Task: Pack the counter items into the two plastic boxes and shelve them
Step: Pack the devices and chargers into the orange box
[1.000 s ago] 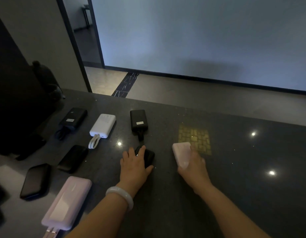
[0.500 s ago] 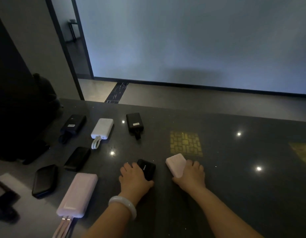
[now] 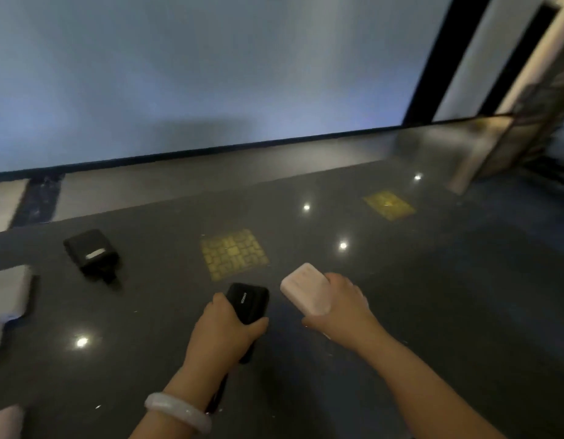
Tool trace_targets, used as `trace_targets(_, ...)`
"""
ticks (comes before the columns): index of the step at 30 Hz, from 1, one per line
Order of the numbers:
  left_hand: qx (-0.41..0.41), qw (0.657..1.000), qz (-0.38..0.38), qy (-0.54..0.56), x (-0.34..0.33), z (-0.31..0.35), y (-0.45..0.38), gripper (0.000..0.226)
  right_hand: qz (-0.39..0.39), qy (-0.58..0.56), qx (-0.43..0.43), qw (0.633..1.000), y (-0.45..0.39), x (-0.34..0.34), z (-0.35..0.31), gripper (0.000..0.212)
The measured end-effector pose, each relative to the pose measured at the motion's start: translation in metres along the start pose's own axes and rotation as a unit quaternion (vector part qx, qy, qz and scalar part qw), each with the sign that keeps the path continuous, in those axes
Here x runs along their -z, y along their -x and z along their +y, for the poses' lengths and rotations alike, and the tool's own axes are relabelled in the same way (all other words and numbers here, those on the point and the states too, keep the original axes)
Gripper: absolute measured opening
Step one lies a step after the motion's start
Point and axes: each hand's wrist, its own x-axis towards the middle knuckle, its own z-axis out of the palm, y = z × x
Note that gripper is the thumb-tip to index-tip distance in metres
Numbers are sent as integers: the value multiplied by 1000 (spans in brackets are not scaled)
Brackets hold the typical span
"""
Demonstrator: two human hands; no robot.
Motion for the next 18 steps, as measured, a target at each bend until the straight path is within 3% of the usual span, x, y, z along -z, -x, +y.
trace_targets(9,-189,976,-102,27,-78,141,70,63,132,7,-91,987,98,117,146,92)
trace_targets(18,-332,930,-159,-27,-181,260,188,66,260,-19,-197,945,223,171,303,89)
